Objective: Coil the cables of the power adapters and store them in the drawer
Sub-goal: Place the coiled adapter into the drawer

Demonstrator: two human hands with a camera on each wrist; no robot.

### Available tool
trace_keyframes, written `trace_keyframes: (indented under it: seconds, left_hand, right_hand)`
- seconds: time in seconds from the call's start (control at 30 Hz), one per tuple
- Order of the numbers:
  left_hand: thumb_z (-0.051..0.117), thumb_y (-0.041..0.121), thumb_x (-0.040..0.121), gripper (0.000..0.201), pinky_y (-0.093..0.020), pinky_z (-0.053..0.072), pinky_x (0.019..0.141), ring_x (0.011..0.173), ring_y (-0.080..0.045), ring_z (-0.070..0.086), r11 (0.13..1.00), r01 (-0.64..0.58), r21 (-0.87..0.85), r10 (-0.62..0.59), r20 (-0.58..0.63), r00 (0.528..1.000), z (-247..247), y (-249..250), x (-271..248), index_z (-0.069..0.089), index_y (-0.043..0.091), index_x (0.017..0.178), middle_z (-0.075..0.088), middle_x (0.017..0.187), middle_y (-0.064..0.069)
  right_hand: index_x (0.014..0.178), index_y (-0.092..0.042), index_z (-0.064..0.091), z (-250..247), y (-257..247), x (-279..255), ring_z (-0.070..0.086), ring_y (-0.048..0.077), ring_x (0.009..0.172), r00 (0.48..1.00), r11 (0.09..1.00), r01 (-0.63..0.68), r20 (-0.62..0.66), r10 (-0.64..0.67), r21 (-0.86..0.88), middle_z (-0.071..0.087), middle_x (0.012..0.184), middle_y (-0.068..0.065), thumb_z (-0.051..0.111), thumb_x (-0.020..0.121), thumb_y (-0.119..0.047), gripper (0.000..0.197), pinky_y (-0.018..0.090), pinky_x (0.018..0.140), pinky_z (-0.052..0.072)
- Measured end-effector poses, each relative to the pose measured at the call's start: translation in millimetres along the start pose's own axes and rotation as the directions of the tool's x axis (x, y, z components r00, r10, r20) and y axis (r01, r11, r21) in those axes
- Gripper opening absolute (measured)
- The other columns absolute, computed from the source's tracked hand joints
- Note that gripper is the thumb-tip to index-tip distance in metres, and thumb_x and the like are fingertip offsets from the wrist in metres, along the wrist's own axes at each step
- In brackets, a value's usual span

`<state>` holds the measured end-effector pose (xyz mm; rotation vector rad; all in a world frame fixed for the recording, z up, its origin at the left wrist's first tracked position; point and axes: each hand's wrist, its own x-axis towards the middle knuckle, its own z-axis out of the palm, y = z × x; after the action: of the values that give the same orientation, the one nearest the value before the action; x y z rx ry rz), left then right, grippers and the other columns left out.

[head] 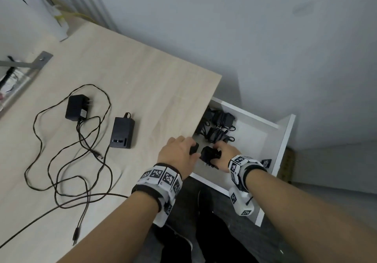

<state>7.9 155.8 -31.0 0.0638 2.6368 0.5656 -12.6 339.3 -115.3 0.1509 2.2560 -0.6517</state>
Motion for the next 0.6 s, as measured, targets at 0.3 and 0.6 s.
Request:
trace_keyframes:
  seconds: [0.3, 0.6]
  left_hand:
    - [0.057, 0.033, 0.091, 0.030, -0.039, 0.047, 0.080, 0.104, -0.027, 0.048, 0.983, -0.157, 0.094, 0.163, -0.050, 0.985, 10, -12, -3, 0.060, 0.017, 0.117, 0.058, 0.112, -0.002]
    - [0.053, 0.035, 0.093, 0.033, -0.033, 0.045, 0.081, 0.111, -0.022, 0.043, 0.989, -0.129, 0.075, 0.130, -0.016, 0.991, 7, -12, -7, 0.055, 0.020, 0.123, 0.053, 0.119, 0.002]
  right_hand:
    - [0.134, -0.022, 0.047, 20, -4, 23, 0.062, 0.029, 0.104, 1.000, 1.000, -0.009, -0.025, 0.010, 0.009, 0.063, 0.120, 0.010, 0.065, 0.085, -0.022, 0.052, 0.028, 0.083, 0.049]
    - [0.137, -0.019, 0.047, 16, -11, 15, 0.061, 0.031, 0.105, 0.995, 0.996, -0.046, -0.095, 0.038, -0.083, 0.064, 0.118, 0.013, 0.059, 0.090, -0.025, 0.049, 0.025, 0.076, 0.044]
